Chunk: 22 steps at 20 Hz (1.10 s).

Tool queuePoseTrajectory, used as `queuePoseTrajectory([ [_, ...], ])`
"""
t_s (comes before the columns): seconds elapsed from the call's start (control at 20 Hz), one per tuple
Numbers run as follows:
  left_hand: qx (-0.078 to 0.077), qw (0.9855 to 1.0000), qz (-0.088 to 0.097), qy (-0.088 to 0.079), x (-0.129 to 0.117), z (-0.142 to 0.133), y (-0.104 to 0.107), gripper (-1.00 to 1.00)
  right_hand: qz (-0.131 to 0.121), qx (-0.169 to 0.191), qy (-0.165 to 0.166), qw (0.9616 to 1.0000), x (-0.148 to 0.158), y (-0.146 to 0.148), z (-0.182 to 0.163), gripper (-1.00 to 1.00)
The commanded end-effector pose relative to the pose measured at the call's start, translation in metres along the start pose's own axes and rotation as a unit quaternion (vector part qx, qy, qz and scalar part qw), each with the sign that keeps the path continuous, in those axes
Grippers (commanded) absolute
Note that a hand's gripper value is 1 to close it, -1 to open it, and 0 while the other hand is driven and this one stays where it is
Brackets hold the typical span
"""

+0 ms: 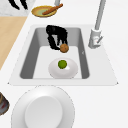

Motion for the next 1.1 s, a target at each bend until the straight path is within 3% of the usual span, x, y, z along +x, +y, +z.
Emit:
queuePoseTrajectory([
  [0.0, 0.0, 1.0, 0.0, 0.0, 0.0, 0.0, 0.0, 0.0, -0.021, 0.008, 0.05, 0.9985, -0.01, -0.022, 0.01, 1.0],
  [0.2, 0.0, 1.0, 0.0, 0.0, 0.0, 0.0, 0.0, 0.0, -0.022, 0.009, 0.078, 0.9967, -0.02, -0.046, 0.02, 1.0],
  [0.3, 0.0, 1.0, 0.0, 0.0, 0.0, 0.0, 0.0, 0.0, -0.035, 0.006, 0.086, 0.9956, -0.025, -0.056, 0.027, 1.0],
  [0.6, 0.0, 1.0, 0.0, 0.0, 0.0, 0.0, 0.0, 0.0, -0.028, 0.001, 0.077, 0.9966, -0.052, -0.08, 0.06, 1.0],
  [1.05, 0.0, 1.0, 0.0, 0.0, 0.0, 0.0, 0.0, 0.0, -0.032, -0.027, 0.052, 0.9978, -0.074, -0.069, 0.121, 1.0],
])
